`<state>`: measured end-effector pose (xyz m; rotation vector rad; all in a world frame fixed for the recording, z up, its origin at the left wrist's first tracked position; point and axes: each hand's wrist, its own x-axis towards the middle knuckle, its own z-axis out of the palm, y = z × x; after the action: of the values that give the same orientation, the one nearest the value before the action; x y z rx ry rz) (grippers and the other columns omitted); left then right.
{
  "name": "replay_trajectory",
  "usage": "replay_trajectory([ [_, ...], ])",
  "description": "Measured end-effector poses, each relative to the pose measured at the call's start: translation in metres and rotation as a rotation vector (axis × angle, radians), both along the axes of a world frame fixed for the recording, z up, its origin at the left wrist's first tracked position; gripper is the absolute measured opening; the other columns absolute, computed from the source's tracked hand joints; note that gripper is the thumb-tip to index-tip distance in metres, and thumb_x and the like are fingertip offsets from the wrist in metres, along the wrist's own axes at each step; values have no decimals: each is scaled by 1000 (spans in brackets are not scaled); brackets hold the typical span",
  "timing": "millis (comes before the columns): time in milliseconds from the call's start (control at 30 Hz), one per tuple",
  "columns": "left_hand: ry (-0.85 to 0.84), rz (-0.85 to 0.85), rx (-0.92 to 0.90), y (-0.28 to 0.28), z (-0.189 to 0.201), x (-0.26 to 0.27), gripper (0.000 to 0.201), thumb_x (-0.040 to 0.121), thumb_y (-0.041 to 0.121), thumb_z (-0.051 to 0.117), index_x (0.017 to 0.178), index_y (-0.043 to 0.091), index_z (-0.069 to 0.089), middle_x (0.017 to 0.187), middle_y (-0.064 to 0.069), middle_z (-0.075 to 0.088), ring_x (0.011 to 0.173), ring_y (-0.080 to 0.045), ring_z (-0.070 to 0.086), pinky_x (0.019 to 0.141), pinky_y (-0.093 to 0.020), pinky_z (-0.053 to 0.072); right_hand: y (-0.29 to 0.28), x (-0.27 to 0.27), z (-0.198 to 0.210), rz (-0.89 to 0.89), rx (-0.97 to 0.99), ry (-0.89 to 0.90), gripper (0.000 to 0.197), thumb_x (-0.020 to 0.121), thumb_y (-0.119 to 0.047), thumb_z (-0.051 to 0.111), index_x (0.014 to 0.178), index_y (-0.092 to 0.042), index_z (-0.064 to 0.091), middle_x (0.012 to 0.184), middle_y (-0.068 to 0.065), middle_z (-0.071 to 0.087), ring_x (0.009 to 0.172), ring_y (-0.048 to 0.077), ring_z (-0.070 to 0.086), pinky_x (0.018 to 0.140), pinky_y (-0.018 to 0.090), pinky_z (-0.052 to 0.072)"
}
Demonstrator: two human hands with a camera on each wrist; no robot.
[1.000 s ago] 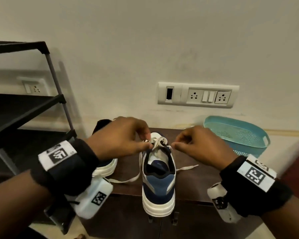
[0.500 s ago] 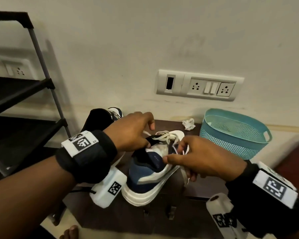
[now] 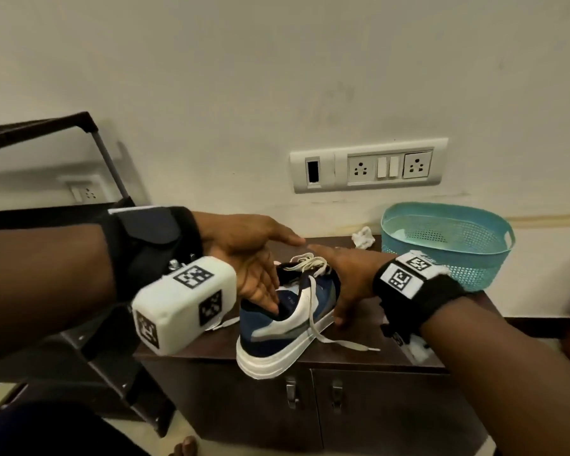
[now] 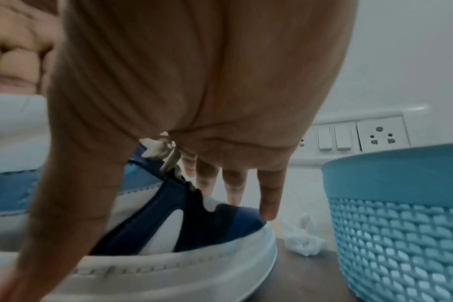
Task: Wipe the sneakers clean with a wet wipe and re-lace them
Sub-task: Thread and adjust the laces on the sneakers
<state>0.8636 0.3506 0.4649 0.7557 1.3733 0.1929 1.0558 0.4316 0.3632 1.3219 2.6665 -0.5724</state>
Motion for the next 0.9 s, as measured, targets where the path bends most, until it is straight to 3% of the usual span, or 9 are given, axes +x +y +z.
replay_trajectory([
  [100, -11, 3, -38, 2, -10, 9, 52, 82, 36, 66, 113, -4, 60, 110, -24, 67, 108, -36, 61, 109, -43, 42, -2, 0, 0, 28, 93, 45, 112, 53, -40, 98, 146, -33, 38, 135, -3, 55, 126, 24, 56, 102, 39, 50],
  [200, 18, 27, -61, 3, -22, 5, 46, 85, 36, 64, 117, 3, 61, 122, -19, 61, 116, -33, 56, 113, -40, 39, -16, 3, 1, 57, 229, -105, 108, 52, -68, 88, 143, -37, 41, 128, 2, 50, 119, 26, 52, 98, 42, 48],
  [267, 54, 36, -38, 1, -30, 7, 33, 93, 36, 58, 106, 6, 64, 115, -15, 64, 108, -29, 58, 109, -34, 39, -28, 5, 2, 53, 278, -173, 98, 50, -82, 80, 130, -31, 53, 120, 4, 51, 112, 26, 52, 94, 42, 47],
  [367, 111, 137, 58, 2, -43, 13, 27, 99, 27, 52, 84, 8, 64, 78, -8, 70, 66, -15, 59, 70, -22, 49, -47, 10, -3, 17, 353, -217, 109, 47, -94, 68, 123, -17, 54, 121, 5, 51, 112, 26, 51, 100, 45, 43],
  [433, 136, 170, 110, 5, -48, 14, 32, 102, 20, 49, 76, 5, 61, 68, -8, 68, 51, -16, 62, 49, -19, 48, -59, 16, -11, -36, 324, -175, 114, 46, -96, 66, 125, -16, 46, 124, 5, 52, 114, 27, 53, 99, 45, 44],
  [567, 133, 140, 119, 9, -51, 10, 17, 100, 19, 52, 91, 8, 60, 84, -9, 68, 67, -19, 62, 59, -26, 49, -76, 31, -24, -127, 170, -54, 120, 48, -88, 76, 134, -19, 29, 127, 5, 62, 110, 28, 63, 88, 39, 52],
  [667, 137, 55, 131, 8, -52, 9, 27, 104, 16, 47, 83, 7, 62, 71, -5, 70, 49, -12, 61, 47, -19, 47, -85, 35, -28, -162, 156, -20, 137, 49, -82, 80, 152, -23, 12, 148, 6, 47, 129, 29, 52, 103, 44, 49],
  [733, 180, 33, 169, 8, -54, 12, 33, 107, 14, 43, 81, 7, 62, 65, -3, 68, 42, -9, 57, 43, -17, 44, -89, 36, -30, -194, 148, 13, 141, 50, -79, 82, 155, -26, 5, 155, 4, 40, 136, 27, 46, 108, 45, 45],
  [900, 233, 36, 170, 17, -56, 12, 31, 107, 19, 35, 90, 10, 59, 66, -3, 66, 63, -17, 62, 55, -21, 49, -100, 33, -37, -253, 219, 39, 144, 51, -78, 80, 158, -28, -2, 157, -1, 38, 139, 25, 41, 112, 50, 39],
])
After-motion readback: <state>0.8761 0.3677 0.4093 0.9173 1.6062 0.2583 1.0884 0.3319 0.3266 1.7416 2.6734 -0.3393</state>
